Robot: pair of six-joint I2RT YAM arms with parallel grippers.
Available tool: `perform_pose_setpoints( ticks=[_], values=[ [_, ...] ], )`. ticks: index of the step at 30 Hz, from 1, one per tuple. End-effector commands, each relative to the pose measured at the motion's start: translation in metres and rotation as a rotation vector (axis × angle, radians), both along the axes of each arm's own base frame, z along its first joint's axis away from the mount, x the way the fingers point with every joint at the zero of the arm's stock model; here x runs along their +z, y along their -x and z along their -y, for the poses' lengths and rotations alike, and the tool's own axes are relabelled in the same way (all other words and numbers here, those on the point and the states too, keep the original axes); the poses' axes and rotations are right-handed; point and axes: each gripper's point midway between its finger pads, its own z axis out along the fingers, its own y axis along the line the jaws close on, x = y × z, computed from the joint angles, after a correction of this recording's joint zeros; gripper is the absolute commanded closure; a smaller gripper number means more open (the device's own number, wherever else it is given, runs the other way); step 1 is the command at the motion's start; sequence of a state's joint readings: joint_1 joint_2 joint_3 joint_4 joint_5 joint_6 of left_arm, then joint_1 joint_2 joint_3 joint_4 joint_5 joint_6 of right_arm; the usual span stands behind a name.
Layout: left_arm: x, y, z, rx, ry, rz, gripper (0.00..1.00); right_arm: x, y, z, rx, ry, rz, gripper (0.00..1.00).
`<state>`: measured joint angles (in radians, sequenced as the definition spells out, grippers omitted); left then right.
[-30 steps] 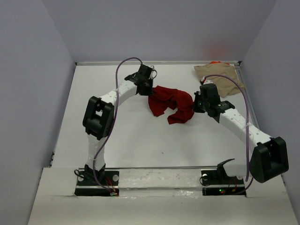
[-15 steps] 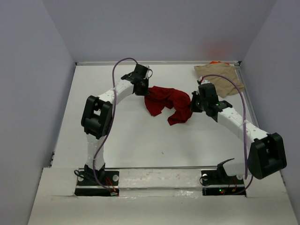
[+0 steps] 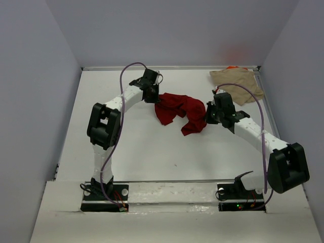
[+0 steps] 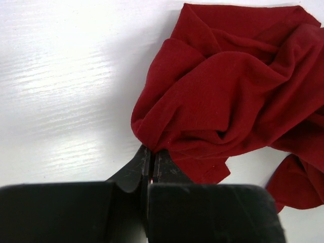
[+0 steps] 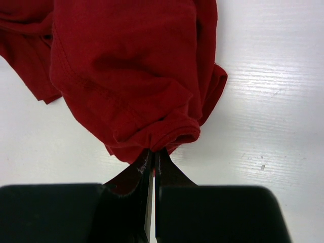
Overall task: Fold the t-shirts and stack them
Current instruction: Flatten the tshirt out
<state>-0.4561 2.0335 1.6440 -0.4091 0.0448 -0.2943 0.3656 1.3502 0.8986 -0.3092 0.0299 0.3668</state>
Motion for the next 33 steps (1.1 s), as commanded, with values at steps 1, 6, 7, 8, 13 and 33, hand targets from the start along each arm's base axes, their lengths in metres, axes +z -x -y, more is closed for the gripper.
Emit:
perform_pose_setpoints(
  ticks=[1,6,7,8,13,33],
  values=[
    [-0.001,-0.002,-0.003,-0.008,-0.012,0.002,1.0,0.012,-0.015,-0.004,-0.008,-0.019,0.063,1.0],
    [0.005,-0.003,-0.005,0.002,-0.017,0.014,1.0,0.01,-0.016,-0.003,-0.01,-0.012,0.061,1.0],
    [0.006,-0.003,-0.005,0.003,-0.016,0.017,1.0,0.01,-0.016,-0.003,-0.011,-0.014,0.064,1.0],
    [0.007,-0.003,-0.004,0.004,-0.016,0.022,1.0,0.009,-0.015,-0.003,-0.011,-0.015,0.062,1.0],
    [0.007,0.008,-0.007,0.015,-0.018,0.025,1.0,0.001,-0.009,-0.001,-0.012,-0.015,0.052,1.0],
    [0.008,0.002,0.009,-0.028,-0.035,0.02,1.0,0.009,-0.025,-0.01,0.014,-0.024,0.073,1.0]
  ],
)
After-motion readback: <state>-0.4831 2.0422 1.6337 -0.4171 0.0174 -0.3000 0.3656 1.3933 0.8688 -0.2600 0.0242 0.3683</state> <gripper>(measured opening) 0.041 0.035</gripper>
